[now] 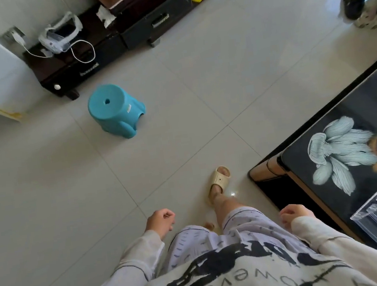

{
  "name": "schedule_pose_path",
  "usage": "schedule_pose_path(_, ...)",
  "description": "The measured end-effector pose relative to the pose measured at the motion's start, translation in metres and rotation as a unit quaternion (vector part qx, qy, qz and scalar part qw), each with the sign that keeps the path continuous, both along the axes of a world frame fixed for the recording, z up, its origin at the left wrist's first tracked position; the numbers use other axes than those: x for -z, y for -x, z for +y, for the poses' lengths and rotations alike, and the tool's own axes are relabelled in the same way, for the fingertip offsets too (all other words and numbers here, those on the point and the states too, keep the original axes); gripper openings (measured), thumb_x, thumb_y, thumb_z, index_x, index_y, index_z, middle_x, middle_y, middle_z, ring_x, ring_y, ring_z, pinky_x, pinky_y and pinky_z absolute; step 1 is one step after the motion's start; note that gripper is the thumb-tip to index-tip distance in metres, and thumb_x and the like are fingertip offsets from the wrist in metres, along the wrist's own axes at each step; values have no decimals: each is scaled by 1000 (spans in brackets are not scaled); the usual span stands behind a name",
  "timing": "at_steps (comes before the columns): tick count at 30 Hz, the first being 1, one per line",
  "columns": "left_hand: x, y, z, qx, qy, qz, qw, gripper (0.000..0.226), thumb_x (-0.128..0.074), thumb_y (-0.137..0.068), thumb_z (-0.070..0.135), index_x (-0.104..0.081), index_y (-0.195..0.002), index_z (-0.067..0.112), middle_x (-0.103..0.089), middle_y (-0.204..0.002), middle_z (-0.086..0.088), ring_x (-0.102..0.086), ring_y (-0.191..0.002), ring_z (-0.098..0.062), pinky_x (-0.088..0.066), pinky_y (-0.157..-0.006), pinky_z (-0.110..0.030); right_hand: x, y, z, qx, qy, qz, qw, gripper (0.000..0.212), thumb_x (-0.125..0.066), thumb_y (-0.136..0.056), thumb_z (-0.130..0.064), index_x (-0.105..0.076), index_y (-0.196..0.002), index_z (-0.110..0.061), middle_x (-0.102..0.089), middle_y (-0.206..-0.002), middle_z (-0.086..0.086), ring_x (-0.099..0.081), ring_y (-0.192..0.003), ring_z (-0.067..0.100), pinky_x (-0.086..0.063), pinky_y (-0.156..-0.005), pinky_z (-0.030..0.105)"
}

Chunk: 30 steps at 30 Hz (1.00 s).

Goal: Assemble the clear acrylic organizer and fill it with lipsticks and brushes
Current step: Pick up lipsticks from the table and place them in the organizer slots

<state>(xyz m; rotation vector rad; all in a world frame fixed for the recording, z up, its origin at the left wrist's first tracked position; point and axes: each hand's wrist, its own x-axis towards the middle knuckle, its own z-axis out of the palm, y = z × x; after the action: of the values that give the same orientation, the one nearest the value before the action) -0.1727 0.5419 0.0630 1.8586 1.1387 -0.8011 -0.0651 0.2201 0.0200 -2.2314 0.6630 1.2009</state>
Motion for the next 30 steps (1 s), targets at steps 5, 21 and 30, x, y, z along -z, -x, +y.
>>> schedule_pose_path(5, 6, -50, 26, 45, 2, 57, 997, 32, -51, -85, 10, -49, -58, 26, -54, -62, 5, -48, -57, -12, -37, -65, -20, 2, -72, 33, 47, -23, -22, 998, 24, -51, -84, 4, -58, -65, -9, -53, -56, 7, -48, -50, 20, -42, -51, 23)
schedule_pose_path(21, 13, -318, 88, 184, -3, 46, 982, 33, -49, -88, 5, -51, -59, 21, -57, -71, -9, -46, -49, -15, -37, -51, -20, -32, -250, 77, 128, -21, -65, 989, 21, -53, -86, -6, -67, -100, -5, -69, -100, 17, -55, -85, 19, -47, -71, 28)
schedule_pose_path(30, 7, -544, 78, 355, 24, 8, 934, 34, -47, -86, 0, -50, -58, 20, -52, -58, -1, -46, -44, -13, -30, -42, -19, -29, -294, 85, 305, 32, -24, 951, 21, -53, -84, -3, -69, -98, 0, -63, -76, 11, -53, -72, 21, -40, -63, 23)
